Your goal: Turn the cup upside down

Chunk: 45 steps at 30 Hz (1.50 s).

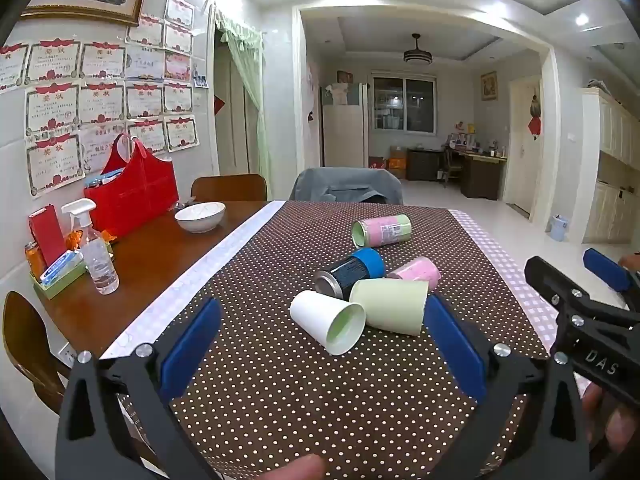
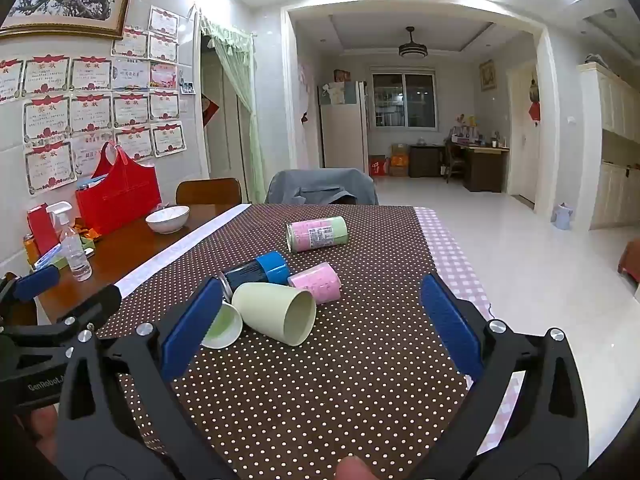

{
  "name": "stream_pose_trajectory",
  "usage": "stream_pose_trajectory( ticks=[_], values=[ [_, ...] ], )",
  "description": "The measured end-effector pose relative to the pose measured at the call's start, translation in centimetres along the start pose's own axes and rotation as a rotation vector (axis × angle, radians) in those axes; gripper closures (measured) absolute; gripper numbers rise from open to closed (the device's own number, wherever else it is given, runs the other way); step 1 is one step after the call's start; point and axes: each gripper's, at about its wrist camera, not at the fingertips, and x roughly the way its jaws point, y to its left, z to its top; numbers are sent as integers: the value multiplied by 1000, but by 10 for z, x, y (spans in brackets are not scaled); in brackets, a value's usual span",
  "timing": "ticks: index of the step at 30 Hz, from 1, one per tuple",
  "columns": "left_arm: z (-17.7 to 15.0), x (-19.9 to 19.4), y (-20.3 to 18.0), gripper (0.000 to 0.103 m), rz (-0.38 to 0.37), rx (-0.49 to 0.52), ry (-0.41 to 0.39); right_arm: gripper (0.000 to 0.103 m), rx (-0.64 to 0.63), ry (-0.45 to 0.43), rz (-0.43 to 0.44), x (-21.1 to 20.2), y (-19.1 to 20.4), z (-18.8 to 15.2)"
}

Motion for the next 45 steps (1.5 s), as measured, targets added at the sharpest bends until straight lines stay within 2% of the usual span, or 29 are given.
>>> stream_pose_trajectory(
  ticks=[13, 23, 35, 45],
  values=[
    [-8, 6, -2, 4, -14, -3, 13, 6, -4, 3, -2, 2, -1, 0],
    [-5, 5, -1, 4, -23, -8, 16, 6, -5, -3, -2, 3, -1, -1],
    [3, 7, 4, 4, -20, -3, 4, 6, -24, -21, -3, 9, -2, 15],
    [12, 24, 3, 4, -20, 14, 8, 6, -35, 5, -3, 25, 0, 19]
  ],
)
